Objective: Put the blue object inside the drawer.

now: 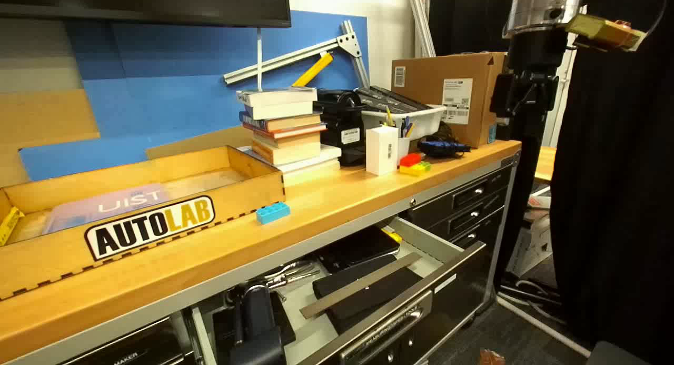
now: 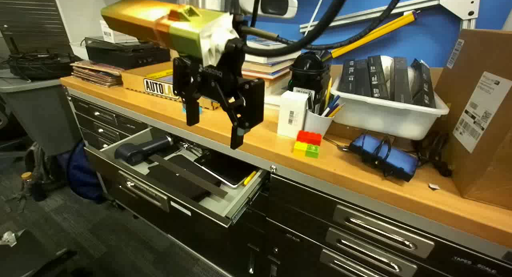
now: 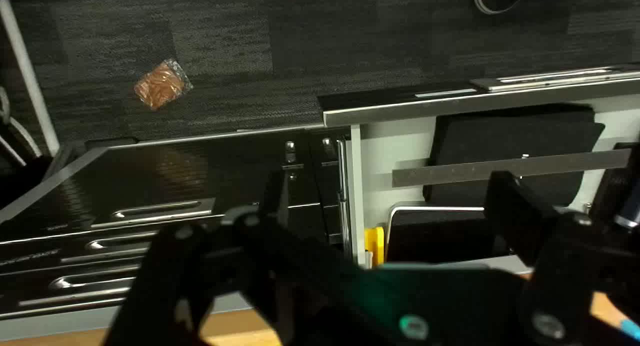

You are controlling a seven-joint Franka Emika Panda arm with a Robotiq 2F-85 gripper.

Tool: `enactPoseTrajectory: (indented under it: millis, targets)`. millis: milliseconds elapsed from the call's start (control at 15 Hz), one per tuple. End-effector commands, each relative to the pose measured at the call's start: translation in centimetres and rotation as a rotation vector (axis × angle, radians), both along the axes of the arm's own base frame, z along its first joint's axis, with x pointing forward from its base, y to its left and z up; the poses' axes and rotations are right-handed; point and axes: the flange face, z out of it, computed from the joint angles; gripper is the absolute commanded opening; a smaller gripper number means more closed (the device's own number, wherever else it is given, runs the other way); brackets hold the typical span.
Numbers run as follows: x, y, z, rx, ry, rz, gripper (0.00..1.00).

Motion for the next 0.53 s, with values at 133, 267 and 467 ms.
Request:
enactPoseTrajectory:
  millis: [133,267,467]
  targets:
    - [0.1,-0.1,0.6,-0.004,-0.011,-0.001,1.0]
    - [0.1,-0.1,0.7,-0.004,-0.012,-0.001,1.0]
    - [1.5,2.0,1.0,-0.051,-0.034,-0.032,1.0]
